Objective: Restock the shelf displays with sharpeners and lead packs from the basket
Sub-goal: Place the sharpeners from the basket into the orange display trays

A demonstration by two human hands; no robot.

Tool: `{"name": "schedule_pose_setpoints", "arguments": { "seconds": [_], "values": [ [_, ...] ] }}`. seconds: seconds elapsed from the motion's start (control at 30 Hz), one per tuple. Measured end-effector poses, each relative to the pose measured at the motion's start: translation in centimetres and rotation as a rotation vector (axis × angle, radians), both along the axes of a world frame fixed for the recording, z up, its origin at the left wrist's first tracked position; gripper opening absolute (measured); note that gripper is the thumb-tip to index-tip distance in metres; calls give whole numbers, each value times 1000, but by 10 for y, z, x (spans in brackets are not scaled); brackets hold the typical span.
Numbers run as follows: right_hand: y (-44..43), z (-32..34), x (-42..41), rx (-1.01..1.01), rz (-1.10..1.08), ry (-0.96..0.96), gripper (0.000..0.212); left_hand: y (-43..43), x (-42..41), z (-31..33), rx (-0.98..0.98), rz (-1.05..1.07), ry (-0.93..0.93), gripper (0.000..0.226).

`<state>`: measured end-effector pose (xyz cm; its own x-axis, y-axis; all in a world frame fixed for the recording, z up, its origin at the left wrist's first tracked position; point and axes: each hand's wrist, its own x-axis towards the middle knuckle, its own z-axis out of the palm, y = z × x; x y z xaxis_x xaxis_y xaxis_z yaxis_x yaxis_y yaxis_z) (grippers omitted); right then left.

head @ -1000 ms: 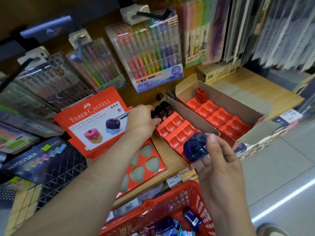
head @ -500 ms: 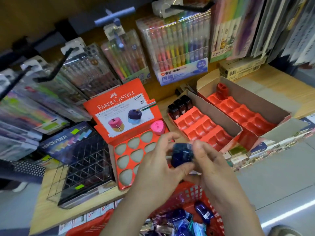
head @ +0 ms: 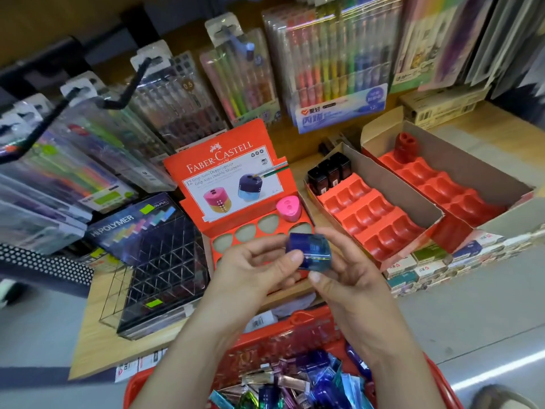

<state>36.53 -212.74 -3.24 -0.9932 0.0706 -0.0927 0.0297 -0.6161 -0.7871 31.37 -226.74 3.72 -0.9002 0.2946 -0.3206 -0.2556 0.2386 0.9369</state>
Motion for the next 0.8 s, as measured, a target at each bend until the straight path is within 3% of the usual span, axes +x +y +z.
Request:
{"name": "schedule_pose_setpoints", "arguments": {
  "seconds": [0.13, 0.27, 0.47, 0.6, 0.8],
  "values": [
    [0, -7, -4, 603, -239, -126, 44, -8, -33, -7, -351, 197, 371, 34],
    [-3, -20, -4, 876, -261, -186, 40, -10, -69, -26, -605, 190, 534, 36],
    [-13, -34, -7, 981, -173, -186, 46, -9, -91, -57, -809, 11, 700, 42],
    [-14, -39, -8, 1031, -173, -182, 47, -12, -98, -71, -853, -27, 675, 50],
    [-13, -44, -4, 1011, -157, -180, 50, -4, -103, -64, -968, -70, 676, 43]
  ]
}}
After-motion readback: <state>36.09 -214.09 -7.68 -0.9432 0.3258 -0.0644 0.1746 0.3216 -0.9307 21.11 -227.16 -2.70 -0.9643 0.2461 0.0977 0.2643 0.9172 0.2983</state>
